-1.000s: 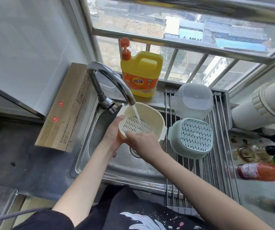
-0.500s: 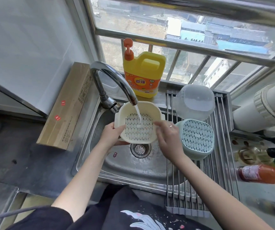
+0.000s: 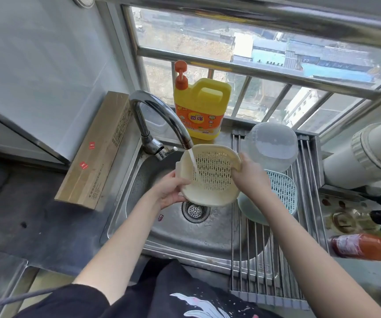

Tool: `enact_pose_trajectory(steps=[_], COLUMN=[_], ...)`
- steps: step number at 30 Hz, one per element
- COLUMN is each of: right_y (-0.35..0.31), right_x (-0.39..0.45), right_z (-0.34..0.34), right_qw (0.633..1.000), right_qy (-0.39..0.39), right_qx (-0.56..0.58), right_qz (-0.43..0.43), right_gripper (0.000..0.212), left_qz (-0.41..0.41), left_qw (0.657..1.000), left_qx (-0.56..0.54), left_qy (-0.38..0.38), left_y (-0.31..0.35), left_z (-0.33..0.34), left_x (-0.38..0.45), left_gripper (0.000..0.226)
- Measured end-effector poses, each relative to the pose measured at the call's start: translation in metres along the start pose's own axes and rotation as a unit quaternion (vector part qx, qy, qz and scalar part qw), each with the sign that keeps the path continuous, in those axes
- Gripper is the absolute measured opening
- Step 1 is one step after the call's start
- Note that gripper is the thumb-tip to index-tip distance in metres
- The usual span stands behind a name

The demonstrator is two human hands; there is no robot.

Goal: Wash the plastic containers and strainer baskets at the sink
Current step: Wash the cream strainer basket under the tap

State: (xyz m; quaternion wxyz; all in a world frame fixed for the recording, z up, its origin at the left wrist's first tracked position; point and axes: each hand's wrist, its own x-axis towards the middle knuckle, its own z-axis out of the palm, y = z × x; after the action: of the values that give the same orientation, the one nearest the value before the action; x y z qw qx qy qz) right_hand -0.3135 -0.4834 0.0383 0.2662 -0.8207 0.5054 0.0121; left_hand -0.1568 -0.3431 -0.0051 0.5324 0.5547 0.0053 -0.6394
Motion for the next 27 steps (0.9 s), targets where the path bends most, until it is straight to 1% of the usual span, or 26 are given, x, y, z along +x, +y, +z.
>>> enact_pose_trajectory(steps=[1, 2, 3, 5, 6, 8, 11, 12, 14, 16, 19, 21, 24, 27], right_y=[0.003, 0.006, 0.008, 0.012, 0.012, 0.013, 0.013, 0.014, 0.014, 0.015, 0.016, 0.015, 0.013, 0.01], right_x=[-0.003, -0.007, -0.012, -0.026, -0.034, -0.048, -0.062, -0.064, -0.067, -0.069, -0.07, -0.07, -0.069, -0.066], right_z=[0.0, 0.002, 0.005, 0.015, 0.022, 0.034, 0.05, 0.053, 0.058, 0.06, 0.062, 0.064, 0.066, 0.067], right_qw=[1.0, 1.0, 1.0, 0.998, 0.997, 0.996, 0.994, 0.993, 0.993, 0.993, 0.995, 0.995, 0.995, 0.996], right_qy=[-0.017, -0.017, -0.003, 0.028, 0.033, 0.029, 0.005, -0.007, -0.02, -0.023, -0.019, -0.015, -0.012, -0.011], right_qx=[-0.007, 0.003, 0.011, -0.001, -0.017, -0.054, -0.093, -0.1, -0.106, -0.105, -0.096, -0.091, -0.094, -0.088], right_qz=[-0.002, -0.007, -0.018, -0.048, -0.061, -0.072, -0.063, -0.058, -0.047, -0.04, -0.035, -0.029, -0.023, -0.029], right_gripper=[0.024, 0.024, 0.024, 0.031, 0.038, 0.046, 0.045, 0.044, 0.045, 0.044, 0.04, 0.04, 0.046, 0.044], left_qz=[-0.015, -0.029, -0.033, -0.016, -0.003, -0.011, -0.079, -0.098, -0.124, -0.141, -0.141, -0.127, -0.091, -0.081], left_qw=[1.0, 0.999, 0.999, 0.995, 0.99, 0.974, 0.946, 0.936, 0.921, 0.919, 0.916, 0.914, 0.896, 0.885], left_qx=[0.014, 0.017, 0.0, -0.094, -0.143, -0.225, -0.304, -0.323, -0.34, -0.326, -0.341, -0.352, -0.407, -0.439], left_qy=[-0.012, -0.03, -0.041, -0.025, -0.013, 0.011, 0.075, 0.098, 0.141, 0.168, 0.157, 0.158, 0.154, 0.13], left_y=[0.003, 0.007, 0.012, 0.028, 0.038, 0.057, 0.081, 0.088, 0.102, 0.108, 0.109, 0.115, 0.127, 0.125], left_z=[-0.003, -0.006, -0.01, -0.019, -0.02, -0.015, -0.003, -0.001, 0.0, -0.001, -0.002, -0.006, -0.007, -0.006], left_x=[-0.003, -0.006, -0.005, 0.004, 0.008, 0.017, 0.024, 0.025, 0.025, 0.025, 0.02, 0.018, 0.013, 0.011], left_gripper=[0.042, 0.042, 0.049, 0.067, 0.07, 0.064, 0.039, 0.035, 0.029, 0.027, 0.026, 0.027, 0.021, 0.014])
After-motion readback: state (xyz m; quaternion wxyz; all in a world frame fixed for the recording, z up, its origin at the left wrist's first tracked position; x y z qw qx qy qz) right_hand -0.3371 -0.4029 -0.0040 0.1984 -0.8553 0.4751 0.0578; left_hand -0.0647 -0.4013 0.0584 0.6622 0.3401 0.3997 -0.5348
